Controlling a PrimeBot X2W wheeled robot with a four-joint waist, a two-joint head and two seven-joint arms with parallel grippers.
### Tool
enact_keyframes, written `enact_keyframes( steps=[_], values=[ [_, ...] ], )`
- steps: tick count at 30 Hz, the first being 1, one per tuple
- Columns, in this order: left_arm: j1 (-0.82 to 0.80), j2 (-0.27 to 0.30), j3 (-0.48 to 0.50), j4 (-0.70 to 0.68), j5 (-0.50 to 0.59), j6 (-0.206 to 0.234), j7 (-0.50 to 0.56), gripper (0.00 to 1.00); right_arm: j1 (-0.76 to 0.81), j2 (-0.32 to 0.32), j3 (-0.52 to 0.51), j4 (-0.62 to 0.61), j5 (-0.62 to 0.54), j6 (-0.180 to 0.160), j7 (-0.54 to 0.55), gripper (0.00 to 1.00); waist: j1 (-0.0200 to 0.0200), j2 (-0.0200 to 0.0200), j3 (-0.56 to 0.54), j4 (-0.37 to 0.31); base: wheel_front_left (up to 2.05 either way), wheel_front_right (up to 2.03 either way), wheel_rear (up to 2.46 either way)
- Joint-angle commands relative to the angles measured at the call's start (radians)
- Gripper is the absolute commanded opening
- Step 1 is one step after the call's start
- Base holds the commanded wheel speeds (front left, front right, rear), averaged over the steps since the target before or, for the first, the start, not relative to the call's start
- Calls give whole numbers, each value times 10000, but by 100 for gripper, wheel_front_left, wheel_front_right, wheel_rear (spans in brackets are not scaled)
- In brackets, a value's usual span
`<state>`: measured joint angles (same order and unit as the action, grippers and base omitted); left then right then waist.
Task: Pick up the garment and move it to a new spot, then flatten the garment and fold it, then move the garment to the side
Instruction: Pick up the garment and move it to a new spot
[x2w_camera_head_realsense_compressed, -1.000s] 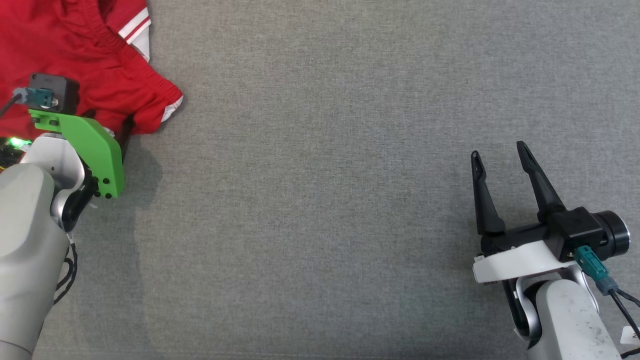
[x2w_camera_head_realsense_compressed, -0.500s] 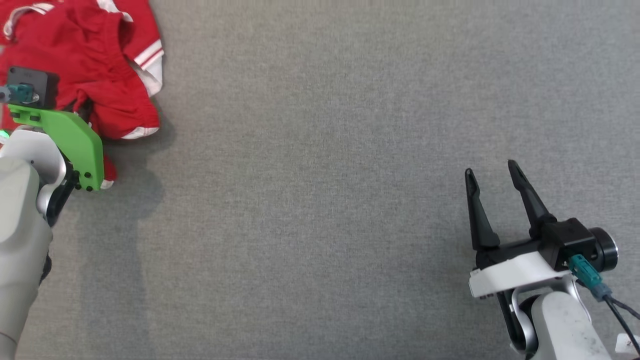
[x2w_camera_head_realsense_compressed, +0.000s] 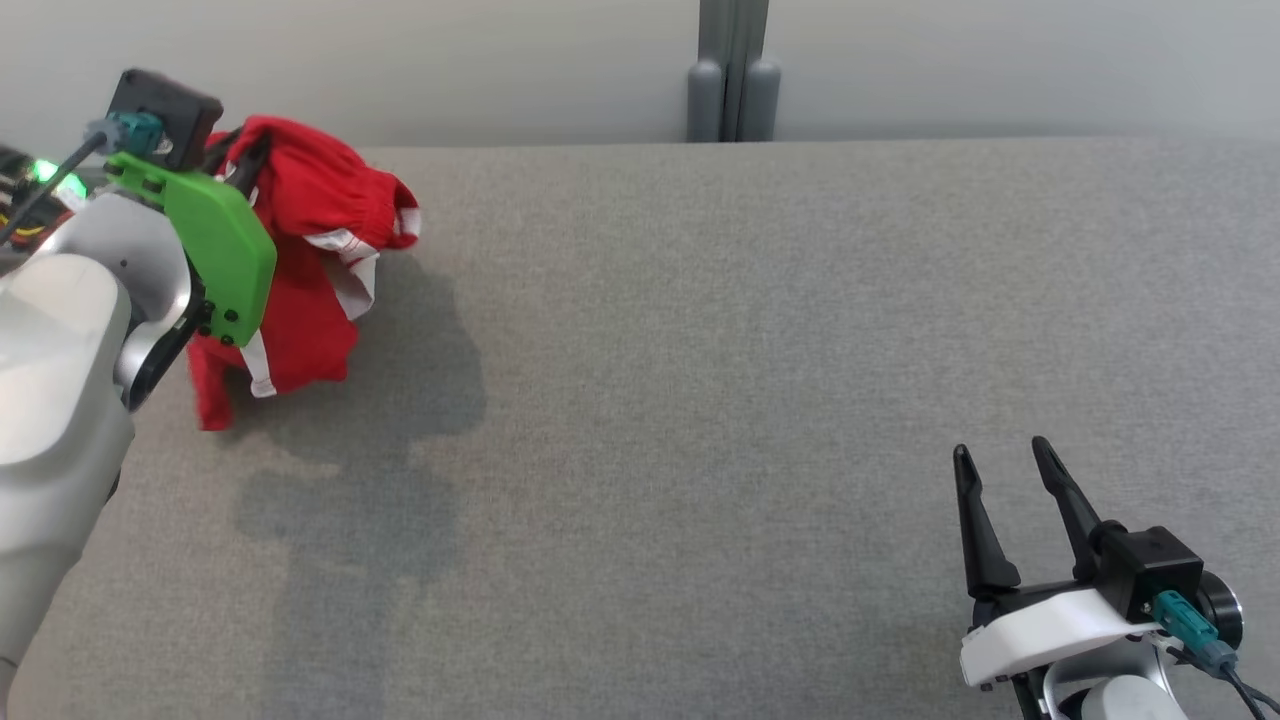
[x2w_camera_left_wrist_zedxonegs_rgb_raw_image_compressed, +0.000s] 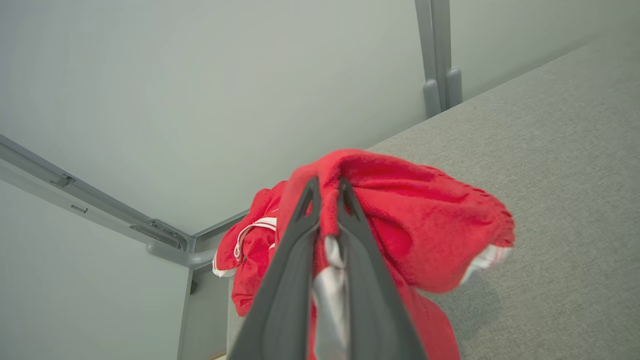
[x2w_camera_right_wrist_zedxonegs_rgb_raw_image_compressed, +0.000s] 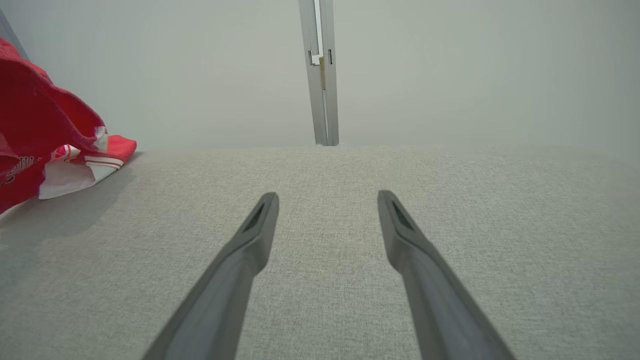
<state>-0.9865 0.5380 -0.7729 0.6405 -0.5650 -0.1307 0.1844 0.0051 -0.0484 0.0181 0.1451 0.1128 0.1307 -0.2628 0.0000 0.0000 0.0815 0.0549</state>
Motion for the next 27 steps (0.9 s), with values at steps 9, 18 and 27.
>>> enact_keyframes(
  steps=[9, 18, 27],
  values=[
    [-646, -478, -1261, -1855, -829, 23, -18, 0, 491, -32, -384, -34, -94, 1, -31, 100, 0, 0, -1215, -1858, 0, 0, 0],
    [-40, -2054, -2075, -1316, -1626, 30, -708, 0, 98, -31, -170, -131, 75, 1, -31, 100, 0, 0, -121, -3241, 0, 0, 0],
    [928, -3503, -2088, 1392, -1995, 366, -1961, 0, -464, -23, 160, -141, 481, 1, -30, 100, 0, 0, 1202, -4153, 0, 0, 0]
  ],
)
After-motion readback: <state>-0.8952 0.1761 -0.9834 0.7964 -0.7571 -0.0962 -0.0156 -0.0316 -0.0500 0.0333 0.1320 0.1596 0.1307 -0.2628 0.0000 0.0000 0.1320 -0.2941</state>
